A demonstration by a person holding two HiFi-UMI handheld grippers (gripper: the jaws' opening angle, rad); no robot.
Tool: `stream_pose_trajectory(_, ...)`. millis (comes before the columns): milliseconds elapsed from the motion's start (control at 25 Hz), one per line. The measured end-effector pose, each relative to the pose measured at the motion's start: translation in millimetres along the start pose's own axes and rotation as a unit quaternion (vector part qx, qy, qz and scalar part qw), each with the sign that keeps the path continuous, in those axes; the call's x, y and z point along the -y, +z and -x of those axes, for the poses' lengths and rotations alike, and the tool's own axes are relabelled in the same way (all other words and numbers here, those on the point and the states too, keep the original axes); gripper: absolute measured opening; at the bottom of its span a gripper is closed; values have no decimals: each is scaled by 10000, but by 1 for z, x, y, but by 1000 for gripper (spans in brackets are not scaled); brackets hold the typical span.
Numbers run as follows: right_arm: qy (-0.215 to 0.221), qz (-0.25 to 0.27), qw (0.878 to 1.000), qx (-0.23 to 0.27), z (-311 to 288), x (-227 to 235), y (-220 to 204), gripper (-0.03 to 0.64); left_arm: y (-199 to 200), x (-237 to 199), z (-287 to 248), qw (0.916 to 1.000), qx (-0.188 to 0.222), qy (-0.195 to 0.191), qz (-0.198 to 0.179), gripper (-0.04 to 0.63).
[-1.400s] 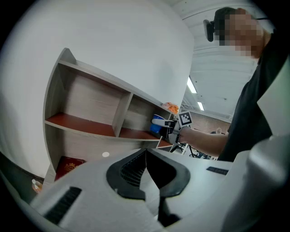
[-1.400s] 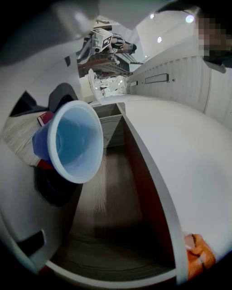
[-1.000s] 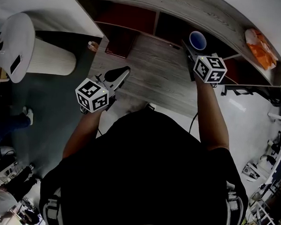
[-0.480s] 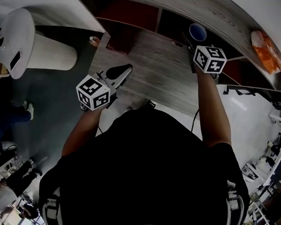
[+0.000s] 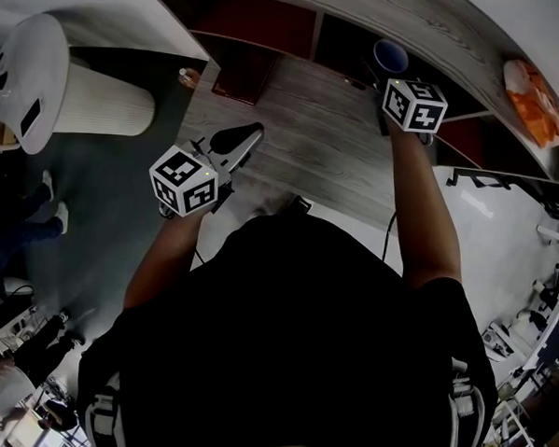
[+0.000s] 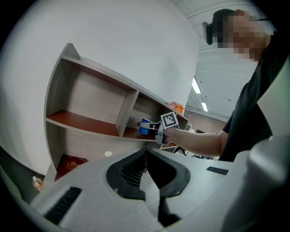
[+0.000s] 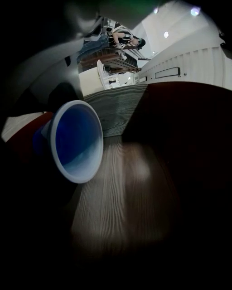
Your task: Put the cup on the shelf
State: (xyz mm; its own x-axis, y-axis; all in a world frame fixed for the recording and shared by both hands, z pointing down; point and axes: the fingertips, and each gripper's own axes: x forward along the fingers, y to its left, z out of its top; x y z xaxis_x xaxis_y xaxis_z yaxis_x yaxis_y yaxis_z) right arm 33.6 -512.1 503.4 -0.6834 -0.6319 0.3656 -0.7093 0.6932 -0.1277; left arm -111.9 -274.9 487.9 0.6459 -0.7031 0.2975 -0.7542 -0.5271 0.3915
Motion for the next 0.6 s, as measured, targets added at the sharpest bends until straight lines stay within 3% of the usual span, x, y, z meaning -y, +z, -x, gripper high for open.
stream_pose_trajectory(600,-21,144,9996,-227,-12,2,-7,308,5,-3,5,9999,74,114,30,18)
